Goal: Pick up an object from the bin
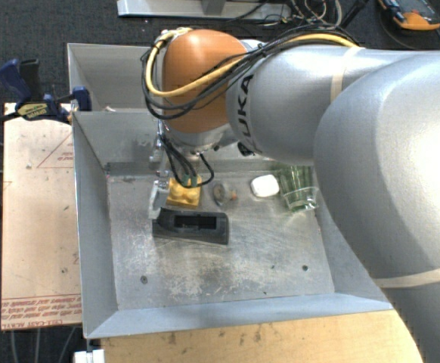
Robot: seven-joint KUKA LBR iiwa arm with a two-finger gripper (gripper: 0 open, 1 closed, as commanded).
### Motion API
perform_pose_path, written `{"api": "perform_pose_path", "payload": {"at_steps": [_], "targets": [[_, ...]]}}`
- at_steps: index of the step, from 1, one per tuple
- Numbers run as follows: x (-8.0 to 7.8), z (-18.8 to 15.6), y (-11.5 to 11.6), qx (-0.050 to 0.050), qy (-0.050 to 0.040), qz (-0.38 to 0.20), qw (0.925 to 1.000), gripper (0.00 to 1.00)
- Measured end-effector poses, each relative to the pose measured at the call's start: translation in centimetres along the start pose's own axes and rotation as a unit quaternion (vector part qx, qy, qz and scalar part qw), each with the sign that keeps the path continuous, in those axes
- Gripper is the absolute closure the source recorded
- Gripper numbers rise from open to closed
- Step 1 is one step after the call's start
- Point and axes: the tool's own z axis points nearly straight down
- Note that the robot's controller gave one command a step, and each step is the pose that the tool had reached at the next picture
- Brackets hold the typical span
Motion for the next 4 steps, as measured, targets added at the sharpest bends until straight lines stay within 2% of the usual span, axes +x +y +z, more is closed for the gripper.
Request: {"api": "perform_pose_path", "payload": {"at_steps": [1, 2, 3, 4], "targets": [[3.6, -0.1, -3.1, 0.001, -0.0002, 0.041, 0.9992, 0.00], [4.6, 4.4, -9.6, -0.001, 0.0013, -0.021, 0.9998, 1.00], [4.6, 4.4, -9.6, -0.001, 0.0013, -0.021, 0.9998, 1.00], [4.5, 0.7, -9.4, 0.002, 0.0056, -0.026, 0.9996, 1.00]]}}
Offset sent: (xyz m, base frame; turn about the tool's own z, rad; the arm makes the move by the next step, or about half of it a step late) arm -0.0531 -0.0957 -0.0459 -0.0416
